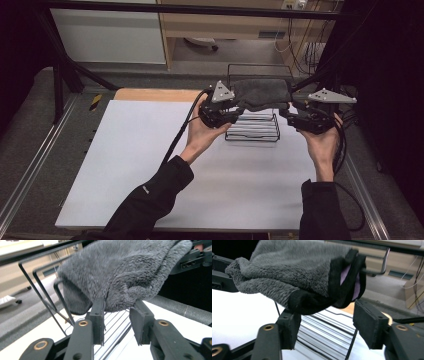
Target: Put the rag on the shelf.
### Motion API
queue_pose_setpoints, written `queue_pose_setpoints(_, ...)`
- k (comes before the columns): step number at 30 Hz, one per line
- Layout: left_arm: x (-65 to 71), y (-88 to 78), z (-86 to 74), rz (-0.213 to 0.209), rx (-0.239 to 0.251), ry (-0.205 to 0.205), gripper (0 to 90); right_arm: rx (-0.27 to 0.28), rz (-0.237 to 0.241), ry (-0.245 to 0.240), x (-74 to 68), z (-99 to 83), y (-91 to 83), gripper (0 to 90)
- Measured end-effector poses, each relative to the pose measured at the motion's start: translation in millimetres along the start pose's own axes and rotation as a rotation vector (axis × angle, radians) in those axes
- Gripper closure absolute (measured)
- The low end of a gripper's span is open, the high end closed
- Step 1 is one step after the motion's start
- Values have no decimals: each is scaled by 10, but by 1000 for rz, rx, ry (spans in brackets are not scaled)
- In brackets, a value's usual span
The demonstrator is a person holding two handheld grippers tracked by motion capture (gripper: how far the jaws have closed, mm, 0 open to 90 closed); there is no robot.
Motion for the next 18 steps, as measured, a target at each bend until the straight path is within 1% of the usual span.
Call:
queue_pose_setpoints(1, -7, 19, -23, -3, -7, -9, 628, -3, 3, 6, 1, -19, 18, 369)
queue_pose_setpoints(5, -34, 94, -107, 2, -39, -29, 580, -20, -9, 23, 47, -140, 144, 267)
queue_pose_setpoints(6, -38, 111, -122, 0, -44, -36, 543, -25, -8, 28, 58, -182, 189, 247)
queue_pose_setpoints(8, -52, 162, -169, -9, -60, -57, 514, -32, -2, 35, 70, -240, 250, 211)
queue_pose_setpoints(11, -63, 215, -236, -14, -84, -78, 449, -39, 9, 42, 82, -331, 343, 158)
queue_pose_setpoints(13, -58, 229, -275, -15, -88, -77, 416, -30, 20, 49, 78, -372, 378, 117)
queue_pose_setpoints(16, -49, 222, -336, -25, -98, -81, 361, -13, 52, 55, 44, -416, 387, 73)
queue_pose_setpoints(18, -51, 203, -375, -28, -108, -84, 308, -14, 66, 45, 8, -445, 377, 47)
Point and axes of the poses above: each handheld gripper's, and its own axes: y roughly forward along the jaws, z roughly out of its top, x roughly to its right, the point moved 10 cm from there along y, roughly forward along the jaws, and after that the axes turned 11 degrees about -x, right-handed, at the moved point
